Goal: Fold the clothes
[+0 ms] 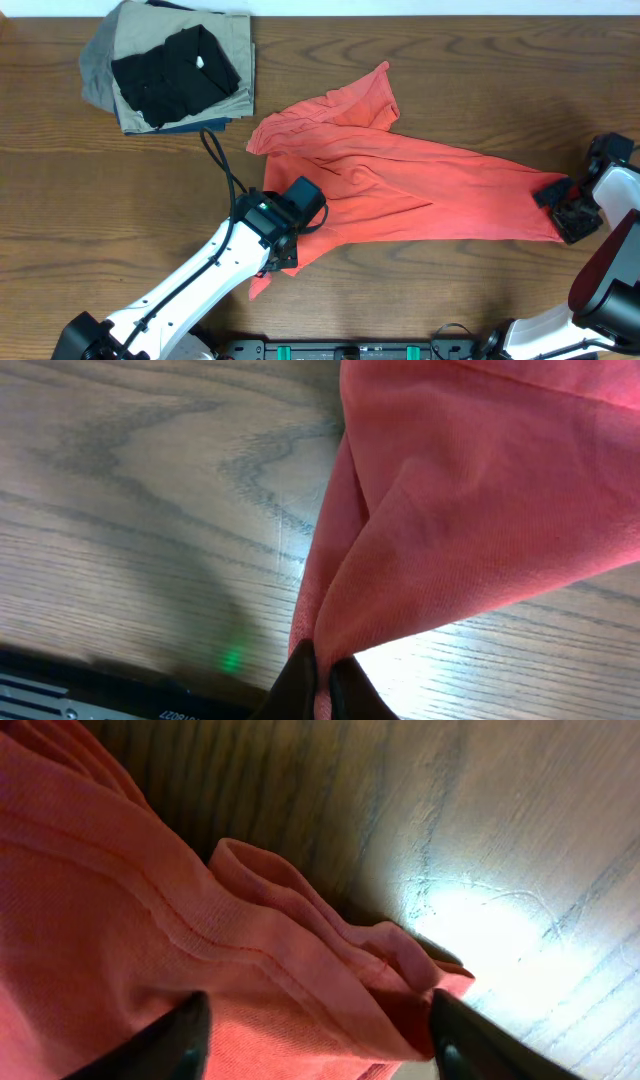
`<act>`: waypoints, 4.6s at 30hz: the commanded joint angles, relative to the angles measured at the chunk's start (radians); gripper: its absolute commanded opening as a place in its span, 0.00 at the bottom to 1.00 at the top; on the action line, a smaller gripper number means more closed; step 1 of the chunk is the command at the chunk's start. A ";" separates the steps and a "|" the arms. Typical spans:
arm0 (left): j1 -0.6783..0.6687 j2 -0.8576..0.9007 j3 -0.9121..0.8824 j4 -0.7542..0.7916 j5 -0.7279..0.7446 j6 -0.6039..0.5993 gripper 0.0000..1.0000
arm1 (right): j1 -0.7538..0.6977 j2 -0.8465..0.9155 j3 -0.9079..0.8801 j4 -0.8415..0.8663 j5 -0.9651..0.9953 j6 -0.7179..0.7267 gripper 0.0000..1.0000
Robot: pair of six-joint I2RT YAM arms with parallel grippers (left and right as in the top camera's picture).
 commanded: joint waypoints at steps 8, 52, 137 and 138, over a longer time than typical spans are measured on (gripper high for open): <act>0.004 0.004 0.009 0.003 -0.020 -0.008 0.06 | 0.008 0.006 -0.034 0.016 0.013 0.008 0.30; 0.004 0.005 0.009 0.061 -0.020 -0.008 0.06 | 0.077 0.043 0.261 0.140 -0.158 -0.012 0.70; 0.005 -0.262 0.550 -0.322 -0.174 0.041 0.06 | 0.440 -0.326 0.400 -0.600 -0.350 -0.421 0.99; 0.004 -0.262 0.550 -0.328 -0.174 0.035 0.06 | 0.463 -0.320 0.356 -0.570 -0.350 -0.414 0.99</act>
